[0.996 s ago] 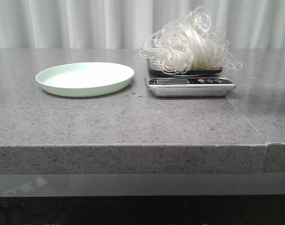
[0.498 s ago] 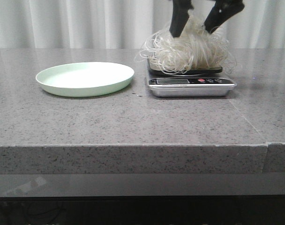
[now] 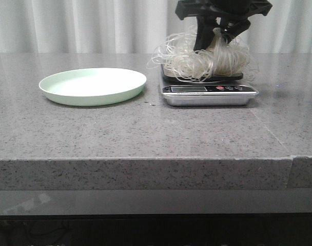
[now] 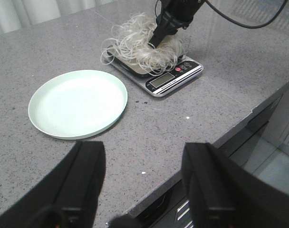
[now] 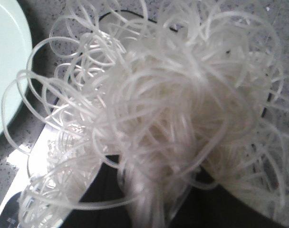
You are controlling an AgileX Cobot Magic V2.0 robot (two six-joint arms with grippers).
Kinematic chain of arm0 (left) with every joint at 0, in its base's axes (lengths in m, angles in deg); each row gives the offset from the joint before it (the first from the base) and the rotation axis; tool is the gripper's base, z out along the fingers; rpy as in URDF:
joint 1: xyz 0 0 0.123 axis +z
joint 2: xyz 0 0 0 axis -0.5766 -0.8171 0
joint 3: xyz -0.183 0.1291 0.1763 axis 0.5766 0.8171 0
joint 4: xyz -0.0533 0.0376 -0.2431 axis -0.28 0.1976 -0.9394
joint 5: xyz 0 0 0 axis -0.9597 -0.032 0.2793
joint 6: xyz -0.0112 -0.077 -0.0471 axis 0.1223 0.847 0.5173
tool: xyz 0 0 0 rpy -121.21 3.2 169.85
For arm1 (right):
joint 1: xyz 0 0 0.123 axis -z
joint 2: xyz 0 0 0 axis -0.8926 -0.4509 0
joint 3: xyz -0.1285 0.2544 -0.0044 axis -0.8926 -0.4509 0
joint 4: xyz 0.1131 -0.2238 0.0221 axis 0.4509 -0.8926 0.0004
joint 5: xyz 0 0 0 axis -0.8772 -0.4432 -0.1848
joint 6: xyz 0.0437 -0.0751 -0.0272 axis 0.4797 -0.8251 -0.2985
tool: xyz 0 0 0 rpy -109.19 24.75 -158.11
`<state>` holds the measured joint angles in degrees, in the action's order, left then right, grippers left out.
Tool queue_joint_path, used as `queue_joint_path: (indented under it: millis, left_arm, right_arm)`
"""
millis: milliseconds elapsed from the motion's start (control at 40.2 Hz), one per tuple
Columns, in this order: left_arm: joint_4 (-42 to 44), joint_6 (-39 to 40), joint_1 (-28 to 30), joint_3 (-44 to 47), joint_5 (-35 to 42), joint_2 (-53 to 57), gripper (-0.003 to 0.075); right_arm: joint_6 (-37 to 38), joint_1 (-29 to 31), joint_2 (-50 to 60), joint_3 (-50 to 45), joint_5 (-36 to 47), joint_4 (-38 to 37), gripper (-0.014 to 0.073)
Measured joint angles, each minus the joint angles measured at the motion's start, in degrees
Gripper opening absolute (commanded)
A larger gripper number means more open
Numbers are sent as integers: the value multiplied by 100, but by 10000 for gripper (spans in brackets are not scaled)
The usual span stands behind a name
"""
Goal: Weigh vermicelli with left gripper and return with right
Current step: 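Lower the right gripper onto the vermicelli on the scale and grasp it, then carry the vermicelli with the right gripper back onto the green plate and release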
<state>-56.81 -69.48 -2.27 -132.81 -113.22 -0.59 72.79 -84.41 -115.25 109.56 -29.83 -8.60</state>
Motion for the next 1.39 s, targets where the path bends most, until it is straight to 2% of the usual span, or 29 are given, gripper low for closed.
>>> queue_joint_path:
  millis: [349,647,772,1021,1394]
  left_arm:
    - [0,0,0,9,0,0,437]
    - [0,11,0,9,0,0,437]
    - [0,11,0,9,0,0,437]
    - [0,11,0,9,0,0,437]
    - [0,11,0,9,0,0,437]
  right_arm:
    - [0,-61,136,156,-190,-3,187]
    - [-10,-469,487,1310,-442,9,187]
    - [-10,-791,501,1621,-213,18,187]
    - [-10,-1396,399,1676,442,54,187]
    - [-10,-1826,-622,1676,616,54,190]
